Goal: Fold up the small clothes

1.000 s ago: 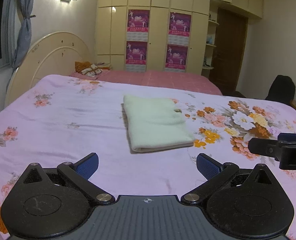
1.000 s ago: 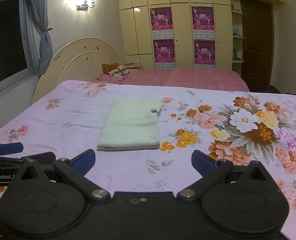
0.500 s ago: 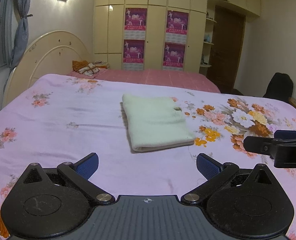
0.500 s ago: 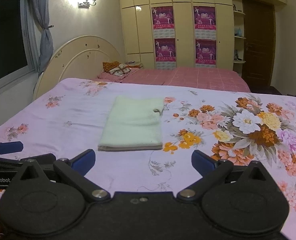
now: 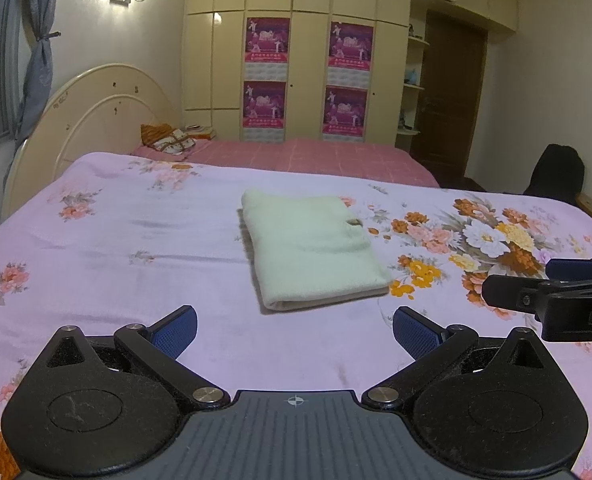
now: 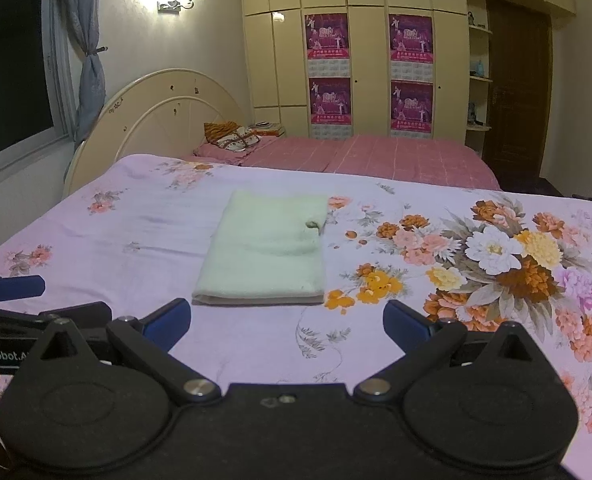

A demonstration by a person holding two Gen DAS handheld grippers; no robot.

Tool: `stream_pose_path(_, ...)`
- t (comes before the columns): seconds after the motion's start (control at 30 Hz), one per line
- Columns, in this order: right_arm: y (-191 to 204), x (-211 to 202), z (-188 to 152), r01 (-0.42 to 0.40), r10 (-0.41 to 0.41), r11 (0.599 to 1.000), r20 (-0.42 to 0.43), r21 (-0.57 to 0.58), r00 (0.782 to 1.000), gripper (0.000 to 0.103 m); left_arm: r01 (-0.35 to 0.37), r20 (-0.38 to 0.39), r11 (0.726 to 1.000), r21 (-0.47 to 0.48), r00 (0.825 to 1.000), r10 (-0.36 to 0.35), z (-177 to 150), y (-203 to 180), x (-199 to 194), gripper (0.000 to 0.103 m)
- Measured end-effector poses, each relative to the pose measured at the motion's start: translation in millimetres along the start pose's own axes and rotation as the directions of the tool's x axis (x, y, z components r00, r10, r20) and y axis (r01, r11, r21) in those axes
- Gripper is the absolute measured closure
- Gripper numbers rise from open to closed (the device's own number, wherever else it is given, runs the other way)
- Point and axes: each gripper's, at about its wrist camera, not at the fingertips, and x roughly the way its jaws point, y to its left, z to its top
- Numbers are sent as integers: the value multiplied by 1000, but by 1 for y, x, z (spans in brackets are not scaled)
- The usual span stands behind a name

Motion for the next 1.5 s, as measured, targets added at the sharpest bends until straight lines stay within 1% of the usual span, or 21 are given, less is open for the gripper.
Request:
stream_pose_path(0.7, 2, 5, 1, 6, -6, 1000, -8, -9, 1000, 1, 3, 2, 1000, 7, 1000, -3, 0, 4, 3, 0)
stream_pose_path(1.2, 6, 9, 1, 2, -2, 1000, -12, -18, 1000, 1, 3, 6, 1000, 5, 1000, -3, -1, 18, 7, 0)
stream_pose_path(1.37, 6, 9, 1, 1, -1, 1000, -13, -19, 1000, 1, 4, 12, 1000, 19, 1000, -4, 0, 21, 9, 0)
stream_pose_path(1.5, 7, 10, 1, -1, 1, 1000, -14, -21, 1000, 1, 8, 30, 999, 52, 1000, -9, 0, 20, 9, 0)
